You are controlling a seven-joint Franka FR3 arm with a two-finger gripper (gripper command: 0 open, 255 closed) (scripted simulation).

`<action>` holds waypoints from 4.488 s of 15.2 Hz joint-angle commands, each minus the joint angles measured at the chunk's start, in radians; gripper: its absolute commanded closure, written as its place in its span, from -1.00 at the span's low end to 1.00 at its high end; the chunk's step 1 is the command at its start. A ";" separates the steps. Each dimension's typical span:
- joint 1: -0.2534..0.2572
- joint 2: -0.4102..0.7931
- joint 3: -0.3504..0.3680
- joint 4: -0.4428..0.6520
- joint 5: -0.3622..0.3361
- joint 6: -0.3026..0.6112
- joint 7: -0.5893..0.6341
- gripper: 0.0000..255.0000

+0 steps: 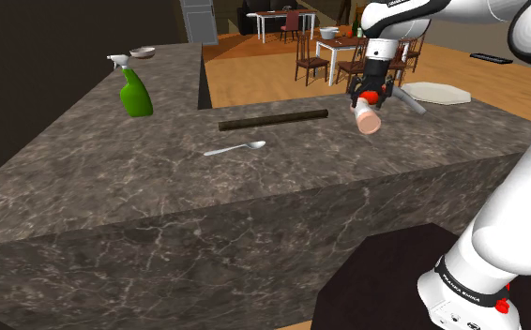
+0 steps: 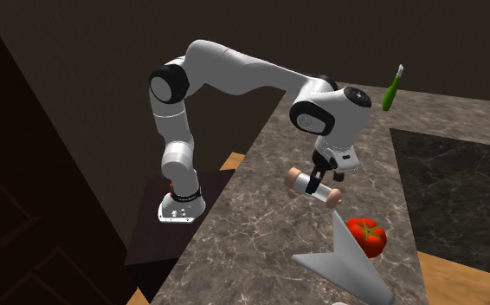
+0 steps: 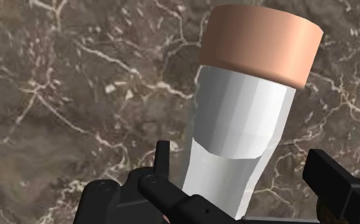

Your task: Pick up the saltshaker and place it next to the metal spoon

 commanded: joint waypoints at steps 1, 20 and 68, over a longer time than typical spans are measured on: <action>0.001 0.000 0.001 -0.027 0.000 0.028 0.002 -1.00; 0.004 -0.002 0.003 -0.063 0.001 0.062 0.002 1.00; 0.210 -0.105 0.247 0.169 0.022 -0.194 0.495 1.00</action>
